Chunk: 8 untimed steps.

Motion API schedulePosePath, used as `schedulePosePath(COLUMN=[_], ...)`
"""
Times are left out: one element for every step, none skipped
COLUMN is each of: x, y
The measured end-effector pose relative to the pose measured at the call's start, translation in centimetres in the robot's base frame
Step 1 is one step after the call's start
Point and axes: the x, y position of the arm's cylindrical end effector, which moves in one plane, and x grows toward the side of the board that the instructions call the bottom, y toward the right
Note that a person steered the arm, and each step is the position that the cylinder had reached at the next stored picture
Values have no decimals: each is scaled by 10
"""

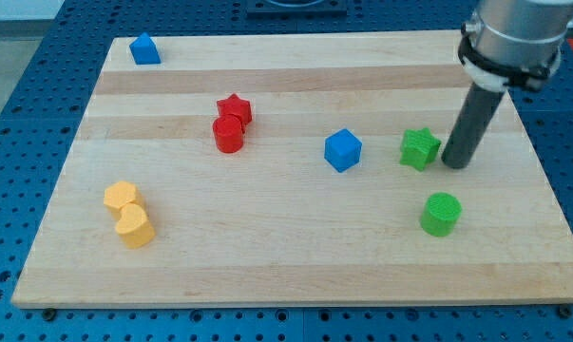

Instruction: Take the green star towards the top center of the board

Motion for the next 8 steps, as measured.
schedulePosePath(x=[-37,-24,14,47,40,-8,-42,-51], y=[-42,-33,11,6,-37,-65,-68,-70])
